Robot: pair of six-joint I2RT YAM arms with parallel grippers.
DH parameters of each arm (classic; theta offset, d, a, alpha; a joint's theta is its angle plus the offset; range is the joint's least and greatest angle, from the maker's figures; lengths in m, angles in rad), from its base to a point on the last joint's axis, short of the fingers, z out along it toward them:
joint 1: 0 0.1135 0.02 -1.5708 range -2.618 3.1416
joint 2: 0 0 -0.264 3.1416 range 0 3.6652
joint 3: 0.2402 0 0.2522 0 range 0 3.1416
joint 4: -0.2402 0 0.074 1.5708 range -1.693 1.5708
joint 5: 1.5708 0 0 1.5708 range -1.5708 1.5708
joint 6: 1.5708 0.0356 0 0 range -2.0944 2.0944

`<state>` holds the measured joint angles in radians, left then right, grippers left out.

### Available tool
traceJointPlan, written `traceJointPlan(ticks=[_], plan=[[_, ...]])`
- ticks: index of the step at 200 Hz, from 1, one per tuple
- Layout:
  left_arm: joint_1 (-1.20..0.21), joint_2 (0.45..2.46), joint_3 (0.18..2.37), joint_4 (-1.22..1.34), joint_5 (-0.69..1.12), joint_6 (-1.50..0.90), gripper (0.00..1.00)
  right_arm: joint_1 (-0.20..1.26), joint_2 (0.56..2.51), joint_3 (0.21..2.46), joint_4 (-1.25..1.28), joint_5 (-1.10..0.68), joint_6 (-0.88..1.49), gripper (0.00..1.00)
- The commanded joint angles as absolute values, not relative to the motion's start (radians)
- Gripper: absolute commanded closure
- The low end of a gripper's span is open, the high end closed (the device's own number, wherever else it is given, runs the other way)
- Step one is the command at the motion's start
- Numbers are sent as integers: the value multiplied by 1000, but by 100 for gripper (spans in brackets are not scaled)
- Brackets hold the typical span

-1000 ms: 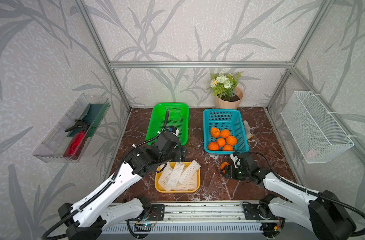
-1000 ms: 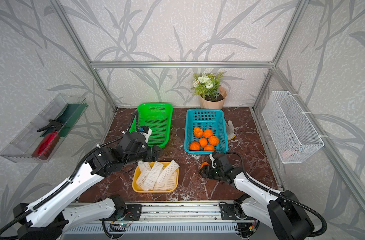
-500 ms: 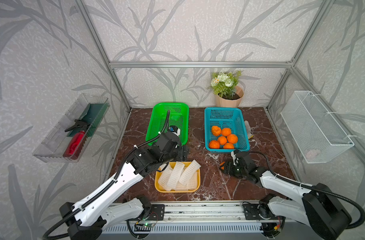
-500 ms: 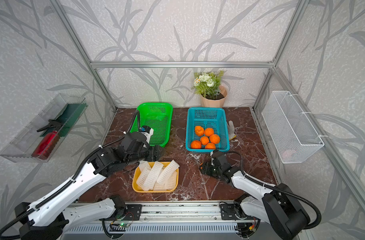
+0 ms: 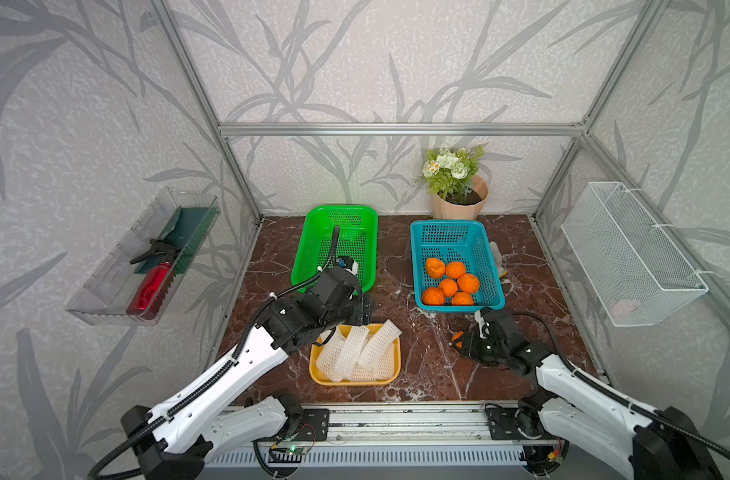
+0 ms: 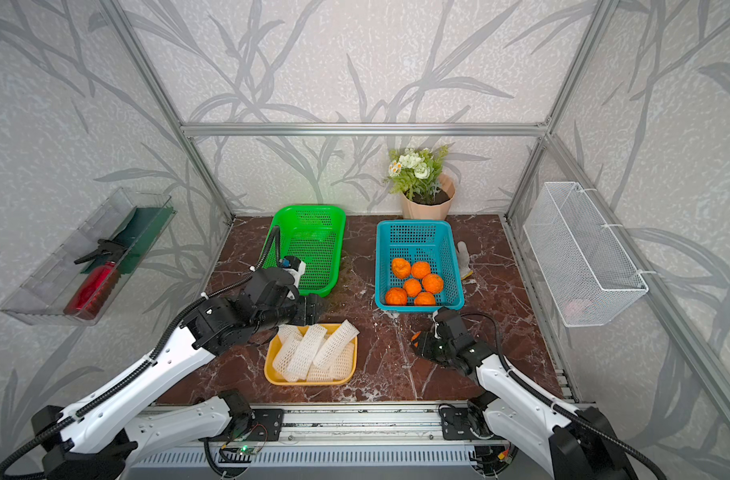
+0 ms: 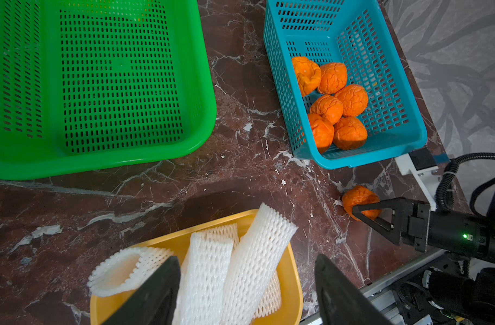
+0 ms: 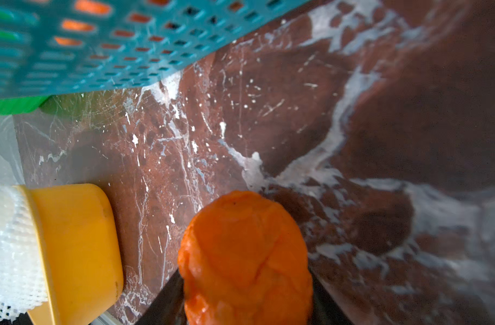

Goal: Remove foam nets from oranges
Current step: Pick up the orange from the center of the board, then place the orange in the basket.

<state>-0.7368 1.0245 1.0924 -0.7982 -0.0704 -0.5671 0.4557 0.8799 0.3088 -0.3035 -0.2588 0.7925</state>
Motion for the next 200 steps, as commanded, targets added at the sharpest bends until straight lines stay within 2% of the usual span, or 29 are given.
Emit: traceJointPlan(ticks=[1, 39, 57, 77, 105, 123, 139, 171, 188, 200], plan=[[-717, 1012, 1078, -786, -64, -554, 26, 449, 783, 297, -486, -299, 781, 50], [-699, 1003, 1073, -798, -58, -549, 26, 449, 583, 456, -664, -357, 754, 51], [-686, 993, 1060, -796, -58, -549, 26, 448, 589, 574, -679, -335, 748, 50], [-665, 973, 1035, -785, -62, -547, 26, 440, 753, 699, -610, -332, 720, 50], [-633, 904, 993, -759, -115, -540, 25, 396, 1145, 911, -530, -365, 644, 50], [-615, 846, 968, -753, -174, -533, 22, 380, 1402, 1081, -605, -351, 528, 51], [-602, 800, 954, -766, -213, -523, 21, 376, 1553, 1175, -657, -348, 469, 52], [-587, 746, 945, -825, -232, -526, 21, 355, 1618, 1209, -715, -309, 428, 50], [-583, 724, 930, -850, -245, -538, 21, 351, 1573, 1178, -737, -282, 414, 43], [-580, 710, 911, -850, -248, -545, 20, 346, 1547, 1152, -750, -272, 399, 33]])
